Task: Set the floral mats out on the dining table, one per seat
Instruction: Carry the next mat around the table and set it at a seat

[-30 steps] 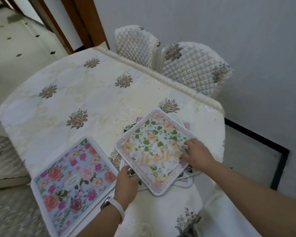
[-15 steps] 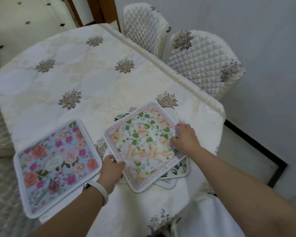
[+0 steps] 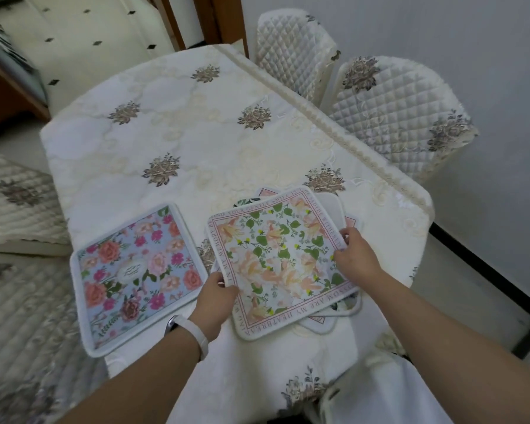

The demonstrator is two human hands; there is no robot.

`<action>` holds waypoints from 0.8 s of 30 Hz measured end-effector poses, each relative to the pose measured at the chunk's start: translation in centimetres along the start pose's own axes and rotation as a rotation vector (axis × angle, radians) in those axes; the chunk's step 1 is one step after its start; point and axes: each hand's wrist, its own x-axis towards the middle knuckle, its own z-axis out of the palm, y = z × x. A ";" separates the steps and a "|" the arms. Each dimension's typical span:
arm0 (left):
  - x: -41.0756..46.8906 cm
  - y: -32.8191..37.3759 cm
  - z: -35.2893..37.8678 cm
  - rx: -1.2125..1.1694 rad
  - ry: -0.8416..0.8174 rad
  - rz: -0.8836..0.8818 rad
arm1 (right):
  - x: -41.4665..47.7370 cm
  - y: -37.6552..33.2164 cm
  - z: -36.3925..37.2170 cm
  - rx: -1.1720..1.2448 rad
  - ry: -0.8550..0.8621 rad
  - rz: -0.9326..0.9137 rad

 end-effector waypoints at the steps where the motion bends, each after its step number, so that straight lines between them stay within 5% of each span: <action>1: -0.2 0.0 -0.4 0.013 0.002 0.004 | -0.5 -0.1 0.2 0.011 -0.008 -0.002; 14: -4.3 -2.9 -9.5 -0.050 0.150 0.197 | -8.3 -4.3 6.6 0.160 -0.156 0.007; 24: -10.9 -9.4 -27.2 -0.291 0.311 0.316 | -19.7 -16.6 15.3 0.150 -0.139 -0.215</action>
